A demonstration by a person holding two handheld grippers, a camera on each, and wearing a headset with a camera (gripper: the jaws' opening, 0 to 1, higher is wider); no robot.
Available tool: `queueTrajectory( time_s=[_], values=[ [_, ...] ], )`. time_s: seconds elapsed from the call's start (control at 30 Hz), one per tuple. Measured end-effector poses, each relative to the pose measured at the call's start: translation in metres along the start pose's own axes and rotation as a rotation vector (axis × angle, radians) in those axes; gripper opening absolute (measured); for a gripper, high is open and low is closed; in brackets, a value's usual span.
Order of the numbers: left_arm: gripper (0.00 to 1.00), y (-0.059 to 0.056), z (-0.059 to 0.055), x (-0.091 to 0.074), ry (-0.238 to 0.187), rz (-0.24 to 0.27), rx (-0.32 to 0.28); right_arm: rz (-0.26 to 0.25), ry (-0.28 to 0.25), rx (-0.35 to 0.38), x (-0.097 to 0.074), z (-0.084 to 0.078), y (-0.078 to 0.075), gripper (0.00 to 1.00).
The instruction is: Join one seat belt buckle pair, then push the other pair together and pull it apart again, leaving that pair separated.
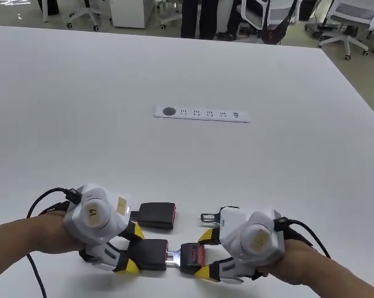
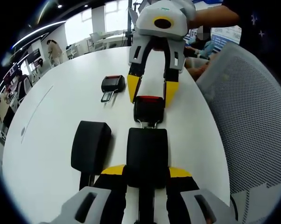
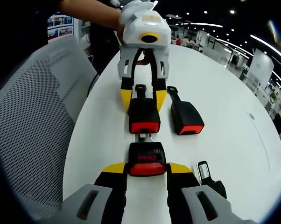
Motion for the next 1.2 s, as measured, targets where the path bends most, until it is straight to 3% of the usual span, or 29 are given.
queueTrajectory(
  time_s=[0.97,1.2],
  values=[
    [0.32,0.000,0.001,0.001,0.007,-0.003,0.001,0.014,0.038,-0.012,0.007,0.005,-0.002,0.26],
    [0.32,0.002,-0.001,0.002,0.011,-0.001,-0.004,0.020,0.038,0.002,0.012,0.013,0.001,0.26]
  ],
)
Point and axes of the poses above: the centre of the closed fingertips' face, and the gripper's own axes: x roughly forward along the fingers, y roughly to its left, z roughly out of its top, the point moved 10 cm from there along -x, roughly backward along the fingers, and after that the axes turned 11 degrees about -z, right-handed, at the moved point
